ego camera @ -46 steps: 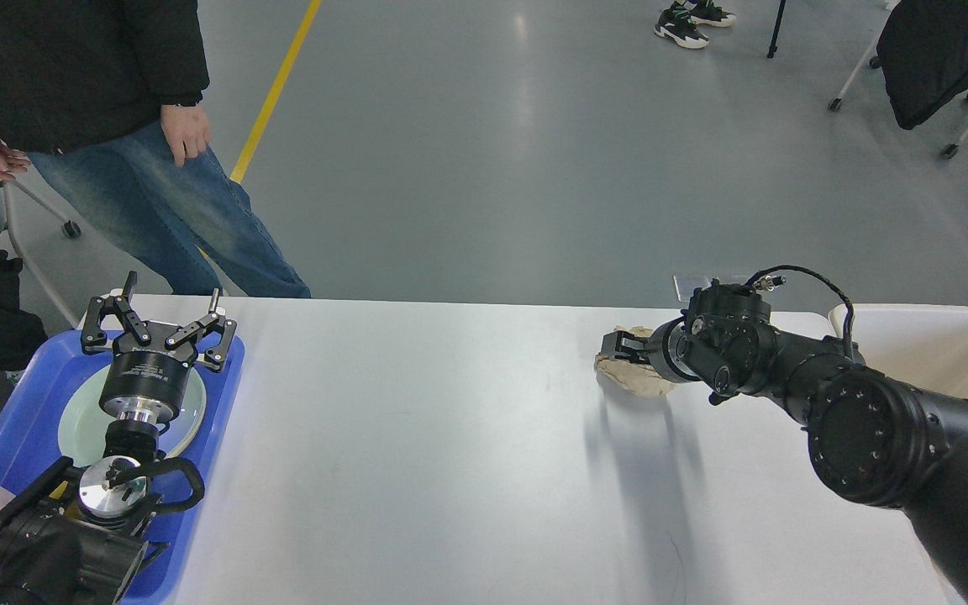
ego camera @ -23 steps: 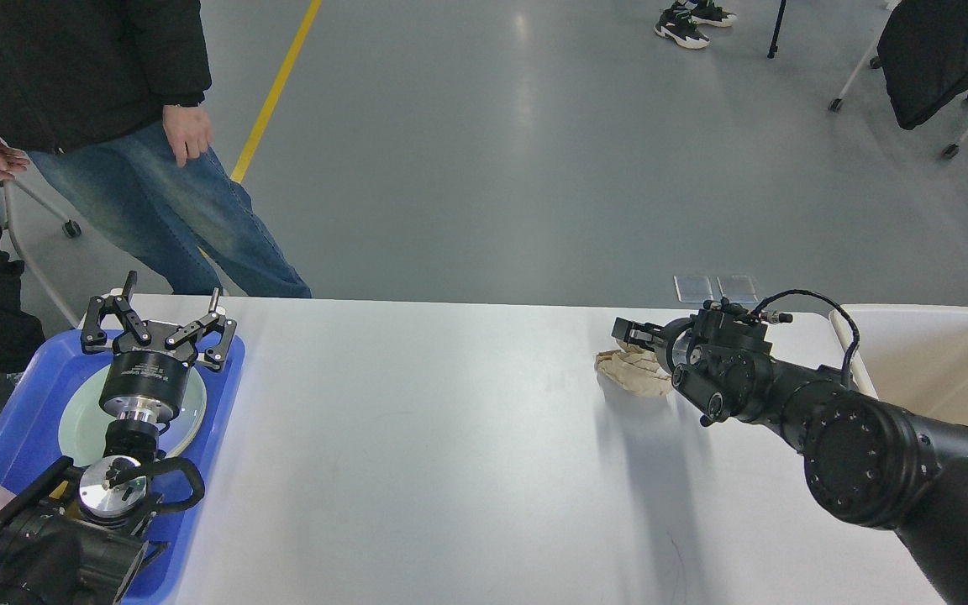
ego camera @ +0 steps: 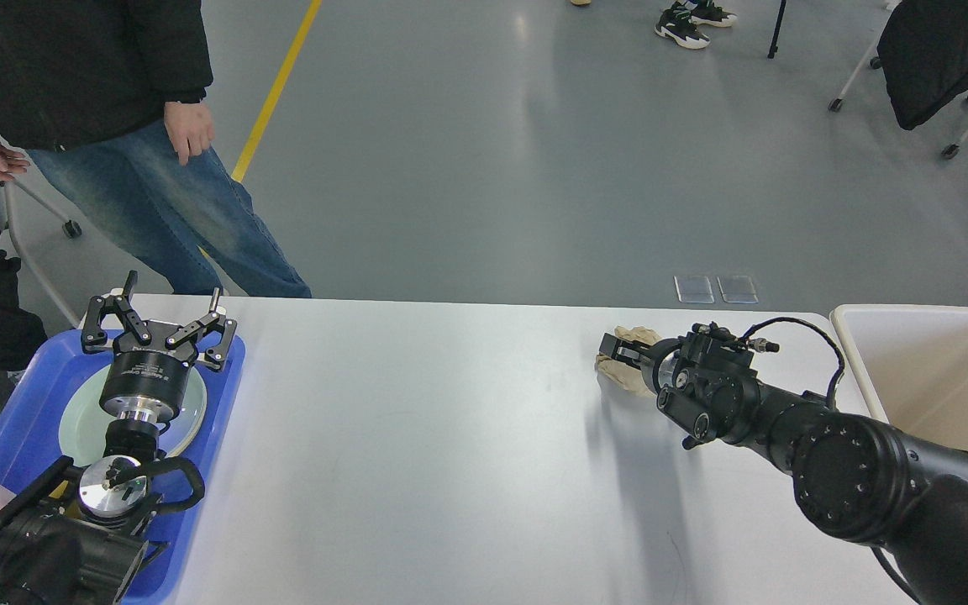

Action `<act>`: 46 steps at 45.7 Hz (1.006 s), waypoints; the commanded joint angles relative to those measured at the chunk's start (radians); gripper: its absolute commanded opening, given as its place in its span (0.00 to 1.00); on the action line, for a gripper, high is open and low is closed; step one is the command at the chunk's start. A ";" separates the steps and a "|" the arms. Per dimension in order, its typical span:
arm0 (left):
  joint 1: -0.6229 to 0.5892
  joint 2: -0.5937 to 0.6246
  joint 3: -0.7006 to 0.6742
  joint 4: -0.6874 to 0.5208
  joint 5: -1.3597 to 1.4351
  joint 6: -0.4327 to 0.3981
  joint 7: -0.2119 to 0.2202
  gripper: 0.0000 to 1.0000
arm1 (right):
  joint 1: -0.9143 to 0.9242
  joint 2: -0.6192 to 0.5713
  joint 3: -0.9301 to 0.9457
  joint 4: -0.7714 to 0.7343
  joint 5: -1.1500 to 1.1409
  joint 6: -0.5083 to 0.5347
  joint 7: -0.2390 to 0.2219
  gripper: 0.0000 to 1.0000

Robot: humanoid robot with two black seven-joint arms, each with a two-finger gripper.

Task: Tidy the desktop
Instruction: 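Lower the right gripper onto the beige cloth and pinch it, then lift the beige cloth and carry it to the bin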

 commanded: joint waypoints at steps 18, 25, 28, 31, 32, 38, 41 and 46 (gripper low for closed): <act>0.000 0.000 0.001 0.002 0.000 0.001 -0.001 0.96 | -0.041 0.017 0.043 -0.009 0.000 -0.065 -0.002 0.55; 0.000 0.000 0.000 0.000 0.001 0.001 -0.001 0.96 | -0.064 0.016 0.046 -0.006 0.000 -0.065 -0.003 0.00; 0.000 0.000 0.000 0.000 0.000 0.001 -0.001 0.96 | -0.066 0.013 0.060 -0.003 0.000 -0.065 -0.005 0.00; 0.000 0.000 0.000 0.002 0.000 0.001 -0.001 0.96 | -0.066 0.012 0.089 -0.003 0.000 -0.064 -0.008 0.00; 0.000 0.000 0.000 0.000 0.001 -0.001 -0.001 0.96 | -0.066 0.012 0.098 -0.003 -0.001 -0.064 -0.009 0.00; 0.000 0.000 0.000 0.000 0.000 0.001 -0.001 0.96 | -0.067 -0.005 0.117 0.002 -0.002 -0.062 -0.021 0.00; 0.002 0.000 0.000 0.000 0.001 0.001 -0.001 0.96 | -0.064 -0.017 0.115 0.008 0.002 -0.054 -0.021 0.00; 0.000 0.000 0.001 0.000 0.000 0.001 -0.001 0.96 | -0.052 -0.054 0.115 0.046 0.006 -0.041 -0.028 0.00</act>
